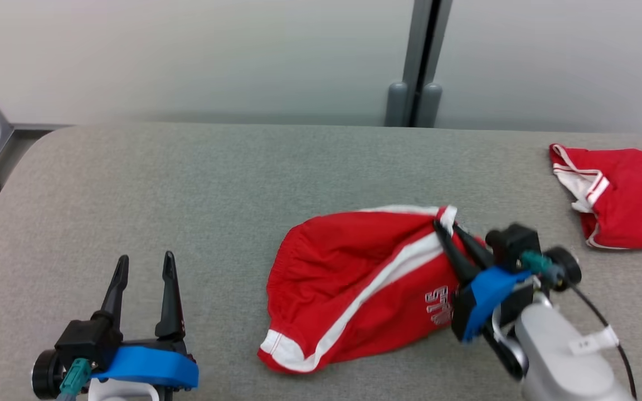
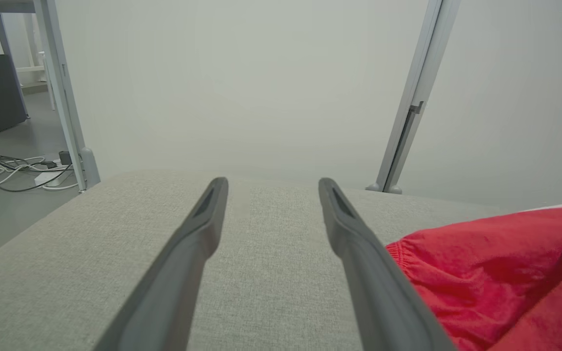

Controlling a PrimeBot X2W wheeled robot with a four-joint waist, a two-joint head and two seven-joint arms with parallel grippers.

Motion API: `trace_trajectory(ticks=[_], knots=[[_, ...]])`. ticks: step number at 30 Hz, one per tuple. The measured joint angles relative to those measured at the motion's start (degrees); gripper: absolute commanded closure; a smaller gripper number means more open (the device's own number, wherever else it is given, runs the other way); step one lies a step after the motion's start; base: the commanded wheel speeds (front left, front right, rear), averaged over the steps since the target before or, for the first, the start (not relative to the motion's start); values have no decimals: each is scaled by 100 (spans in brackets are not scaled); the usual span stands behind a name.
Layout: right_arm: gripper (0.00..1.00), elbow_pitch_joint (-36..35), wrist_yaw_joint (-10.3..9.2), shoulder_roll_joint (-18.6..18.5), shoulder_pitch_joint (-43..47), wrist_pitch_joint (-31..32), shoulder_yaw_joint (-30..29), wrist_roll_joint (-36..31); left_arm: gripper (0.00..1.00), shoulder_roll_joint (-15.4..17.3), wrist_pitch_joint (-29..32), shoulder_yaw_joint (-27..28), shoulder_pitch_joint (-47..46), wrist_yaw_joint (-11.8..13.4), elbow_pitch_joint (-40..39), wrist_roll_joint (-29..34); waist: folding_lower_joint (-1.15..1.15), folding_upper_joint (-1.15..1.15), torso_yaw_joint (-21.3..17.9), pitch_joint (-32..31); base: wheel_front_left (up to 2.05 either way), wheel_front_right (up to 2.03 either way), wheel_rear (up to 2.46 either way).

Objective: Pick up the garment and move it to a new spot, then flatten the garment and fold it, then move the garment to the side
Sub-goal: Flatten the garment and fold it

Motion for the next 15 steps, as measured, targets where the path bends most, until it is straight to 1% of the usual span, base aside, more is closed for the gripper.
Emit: trace_trajectory(ticks=[1,5,8,9,11,12,14,15], knots=[[100,-264,0,-32,378,-3,24,20,0,-4,0,11,79,0,-1,5,0,0,-90,-60,0,0,0],[100,-894,0,-60,1296,22,-5,47,0,-19,0,30,187,2,-23,34,0,0,-240,-152,0,0,0],[100,-1419,0,-48,1985,133,-183,41,0,-19,0,43,217,2,-42,35,0,0,-310,-189,0,0,0],[100,-1800,-1,-35,2396,213,-328,-14,0,-18,0,48,250,0,-44,35,0,0,-344,-207,0,0,0],[100,-2180,0,33,2776,332,-398,-66,0,-4,0,57,288,-2,-48,35,0,0,-378,-220,0,0,0],[100,-2488,0,138,3171,470,-491,-105,0,-3,0,46,289,-3,-48,42,0,0,-391,-229,0,0,0],[100,-2739,0,192,3465,546,-627,-143,0,0,0,45,289,-2,-49,41,-1,0,-410,-230,0,0,0],[71,-2839,-1,204,3571,566,-689,-177,0,3,0,43,289,-3,-48,41,0,0,-418,-231,0,0,0]])
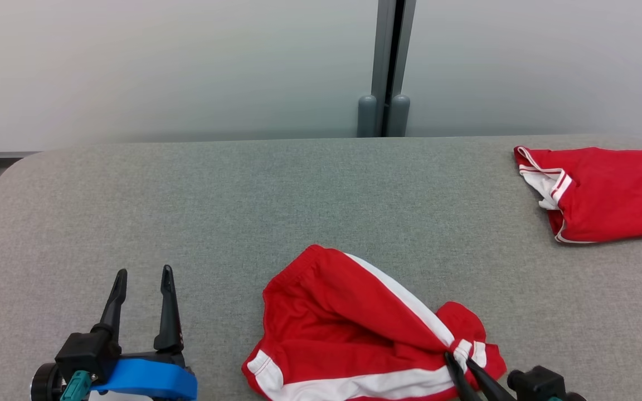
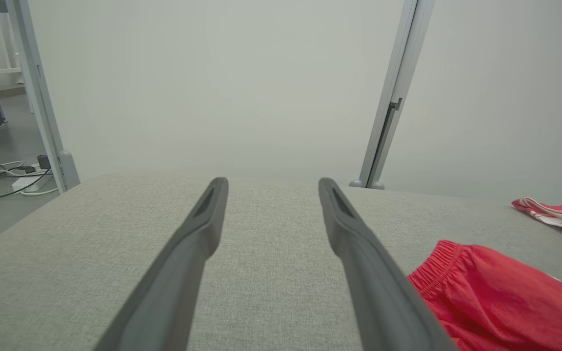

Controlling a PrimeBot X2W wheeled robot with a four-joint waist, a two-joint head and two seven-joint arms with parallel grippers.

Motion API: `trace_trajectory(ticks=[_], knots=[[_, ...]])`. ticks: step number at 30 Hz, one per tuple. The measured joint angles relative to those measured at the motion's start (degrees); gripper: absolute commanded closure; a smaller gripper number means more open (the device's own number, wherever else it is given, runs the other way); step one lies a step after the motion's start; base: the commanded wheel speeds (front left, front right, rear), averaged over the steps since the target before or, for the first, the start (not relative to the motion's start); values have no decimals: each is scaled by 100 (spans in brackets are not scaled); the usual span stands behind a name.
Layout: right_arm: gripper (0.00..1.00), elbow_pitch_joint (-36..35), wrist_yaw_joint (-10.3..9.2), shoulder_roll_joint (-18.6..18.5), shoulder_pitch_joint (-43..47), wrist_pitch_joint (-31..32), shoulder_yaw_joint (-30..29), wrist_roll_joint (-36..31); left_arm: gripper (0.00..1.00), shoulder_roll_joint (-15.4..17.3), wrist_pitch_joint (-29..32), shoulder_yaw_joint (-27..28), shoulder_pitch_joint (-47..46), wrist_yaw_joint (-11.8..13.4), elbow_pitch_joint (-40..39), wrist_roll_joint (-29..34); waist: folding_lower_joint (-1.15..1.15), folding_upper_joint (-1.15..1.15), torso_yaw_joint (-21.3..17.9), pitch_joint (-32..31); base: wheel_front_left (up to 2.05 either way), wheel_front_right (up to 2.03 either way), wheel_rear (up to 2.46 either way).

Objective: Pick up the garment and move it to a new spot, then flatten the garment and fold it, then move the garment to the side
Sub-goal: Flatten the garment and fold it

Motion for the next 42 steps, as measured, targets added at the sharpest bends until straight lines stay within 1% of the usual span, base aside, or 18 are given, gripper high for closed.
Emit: trace_trajectory(ticks=[1,5,9,13,17,24,29,34,35,37,38,39,40,42], knots=[[0,-107,1,24,98,29,-44,-25,0,0,0,-2,-1,0,1,0,0,0,-6,1,0,0,0],[0,-499,1,132,305,86,-226,-84,0,7,0,-5,-2,0,11,-1,0,0,-26,-4,0,0,0],[0,-909,1,115,286,170,-398,-177,0,14,0,-14,-2,1,10,-2,0,0,-40,-11,0,0,0],[0,-1277,1,-12,29,367,-506,-242,0,20,0,-31,-3,1,11,-2,0,0,-39,-8,0,0,0],[0,-1423,1,-259,-365,719,-352,-278,0,22,0,-51,-7,5,10,-2,0,0,-30,3,0,0,0],[0,-1198,1,-644,-909,1539,144,-141,0,15,0,-138,-97,-2,31,-1,0,0,83,75,0,0,0],[0,-839,1,-880,-1071,2119,470,85,0,4,0,-157,-129,-1,51,-2,0,0,205,143,0,0,0],[0,-534,1,-1116,-1165,2557,862,355,0,0,0,-176,-148,-3,82,-2,0,0,307,166,0,0,0],[0,-534,1,-1116,-1165,2557,862,355,0,0,0,-176,-148,-3,82,-2,0,0,307,166,0,0,0],[0,-368,1,-1244,-1279,2886,1082,516,0,0,0,-179,-151,-3,104,-9,0,0,338,151,0,0,0],[7,-320,1,-1298,-1311,2988,1194,558,0,1,0,-179,-152,-4,111,-9,0,0,345,142,0,0,0],[61,-300,2,-1332,-1345,2991,1246,594,0,-1,0,-181,-152,-4,116,-9,0,0,354,135,0,0,0],[100,-300,2,-1332,-1345,2991,1246,594,0,-1,0,-181,-152,-4,116,-9,0,0,354,135,0,0,0],[100,-221,1,-1426,-1615,2964,1304,635,0,-7,0,-191,-152,-10,133,-11,1,0,367,122,0,0,0]])
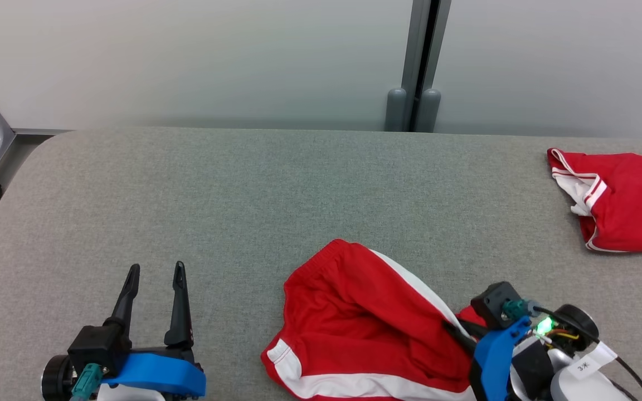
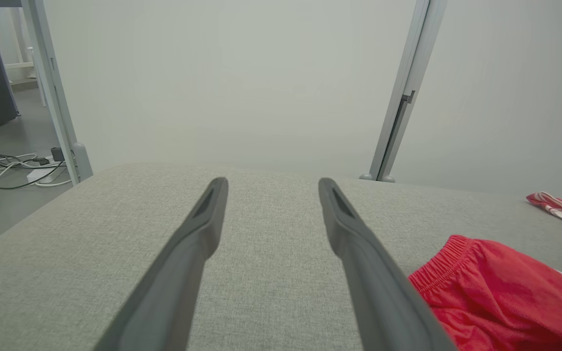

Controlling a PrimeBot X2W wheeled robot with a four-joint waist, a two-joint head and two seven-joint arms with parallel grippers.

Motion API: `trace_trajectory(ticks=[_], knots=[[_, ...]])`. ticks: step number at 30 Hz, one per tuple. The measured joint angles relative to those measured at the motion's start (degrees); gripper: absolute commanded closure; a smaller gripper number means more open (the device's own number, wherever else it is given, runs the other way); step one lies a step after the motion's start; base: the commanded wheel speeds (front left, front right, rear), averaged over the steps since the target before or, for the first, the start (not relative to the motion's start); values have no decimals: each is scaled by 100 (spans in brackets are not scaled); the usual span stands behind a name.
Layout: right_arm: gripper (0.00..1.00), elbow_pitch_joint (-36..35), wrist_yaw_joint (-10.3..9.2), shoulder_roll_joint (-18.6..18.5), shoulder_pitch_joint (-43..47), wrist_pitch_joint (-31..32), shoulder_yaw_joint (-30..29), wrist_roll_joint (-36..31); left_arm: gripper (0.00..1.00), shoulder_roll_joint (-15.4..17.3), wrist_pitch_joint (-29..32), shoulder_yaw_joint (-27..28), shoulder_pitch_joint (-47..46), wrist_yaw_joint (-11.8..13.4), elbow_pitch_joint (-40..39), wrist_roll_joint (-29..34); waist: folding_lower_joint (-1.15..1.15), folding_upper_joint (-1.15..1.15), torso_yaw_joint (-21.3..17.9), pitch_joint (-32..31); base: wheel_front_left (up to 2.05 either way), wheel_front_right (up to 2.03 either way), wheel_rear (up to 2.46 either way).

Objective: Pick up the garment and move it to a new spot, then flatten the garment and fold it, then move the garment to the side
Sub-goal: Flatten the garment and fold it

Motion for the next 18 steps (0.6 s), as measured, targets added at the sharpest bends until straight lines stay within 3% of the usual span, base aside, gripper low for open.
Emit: trace_trajectory(ticks=[11,18], knots=[[100,261,0,-20,-1298,-575,-180,144,0,-29,0,-43,-97,-42,15,-15,0,0,83,54,0,0,0],[100,1045,0,29,-2363,-898,-197,22,0,-51,0,-44,-222,-70,13,10,1,0,206,247,0,0,0]])
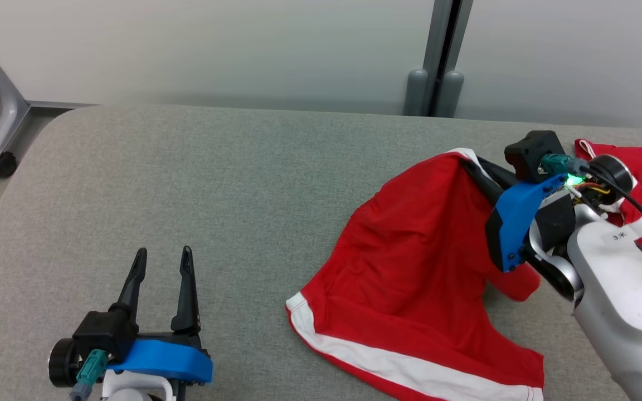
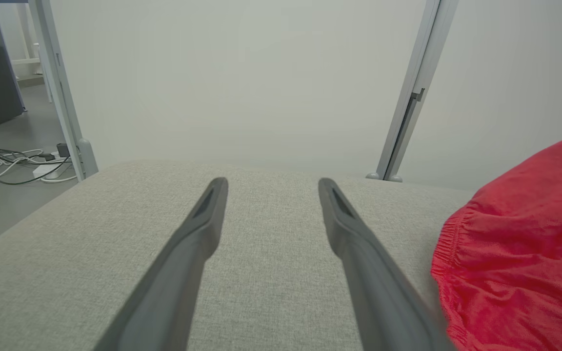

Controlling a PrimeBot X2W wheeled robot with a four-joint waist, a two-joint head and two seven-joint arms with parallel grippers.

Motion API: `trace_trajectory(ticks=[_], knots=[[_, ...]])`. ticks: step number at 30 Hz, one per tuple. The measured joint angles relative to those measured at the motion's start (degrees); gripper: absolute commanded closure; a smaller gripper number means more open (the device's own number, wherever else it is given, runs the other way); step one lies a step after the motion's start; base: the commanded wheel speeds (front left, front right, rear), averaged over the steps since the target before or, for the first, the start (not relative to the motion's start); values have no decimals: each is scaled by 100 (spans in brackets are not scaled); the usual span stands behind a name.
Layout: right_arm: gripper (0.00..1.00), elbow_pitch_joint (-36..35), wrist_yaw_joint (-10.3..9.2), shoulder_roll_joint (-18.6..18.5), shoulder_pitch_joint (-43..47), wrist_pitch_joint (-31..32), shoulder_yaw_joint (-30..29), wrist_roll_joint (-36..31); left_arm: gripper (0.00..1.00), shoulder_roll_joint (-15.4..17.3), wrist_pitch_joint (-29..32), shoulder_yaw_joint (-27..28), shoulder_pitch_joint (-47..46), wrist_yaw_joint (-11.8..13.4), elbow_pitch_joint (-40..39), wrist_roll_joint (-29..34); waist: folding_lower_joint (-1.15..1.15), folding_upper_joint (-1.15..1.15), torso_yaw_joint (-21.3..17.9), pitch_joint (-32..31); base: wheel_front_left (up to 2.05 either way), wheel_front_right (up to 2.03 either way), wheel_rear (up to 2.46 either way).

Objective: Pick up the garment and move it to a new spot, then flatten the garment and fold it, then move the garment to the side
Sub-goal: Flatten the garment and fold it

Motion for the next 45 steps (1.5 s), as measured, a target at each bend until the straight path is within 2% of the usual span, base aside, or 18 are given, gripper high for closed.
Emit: trace_trajectory(ticks=[9,11,12,14,19,27,33,38,45], knots=[[100,1575,0,368,-965,-730,145,-270,0,-119,0,-48,-182,-74,54,51,0,0,176,193,0,0,0],[68,1976,0,520,-1083,-809,159,-268,0,-143,0,-45,-237,-76,65,56,0,0,199,230,0,0,0],[0,2172,1,577,-1118,-818,189,-270,0,-157,0,-43,-246,-80,77,59,0,0,203,241,0,0,0],[0,2495,0,669,-1165,-895,208,-261,0,-171,0,-27,-246,-82,102,64,0,0,189,251,0,0,0],[0,2915,0,693,-1300,-1537,179,-200,0,-179,0,58,-246,-101,120,104,0,0,63,233,0,0,0],[0,2947,0,547,-884,-2420,-36,129,0,-82,0,201,-44,-70,68,146,-1,0,-329,47,0,0,0],[0,2533,0,344,-369,-2753,-511,240,0,52,0,280,90,-20,-43,154,-1,0,-656,-87,0,0,0],[0,1944,0,341,365,-2838,-1102,215,0,123,2,310,246,23,-121,151,-1,0,-844,-211,0,0,0],[0,746,0,697,1764,-2693,-2007,-130,0,212,77,309,442,80,-254,141,-2,0,-973,-376,0,0,0]])
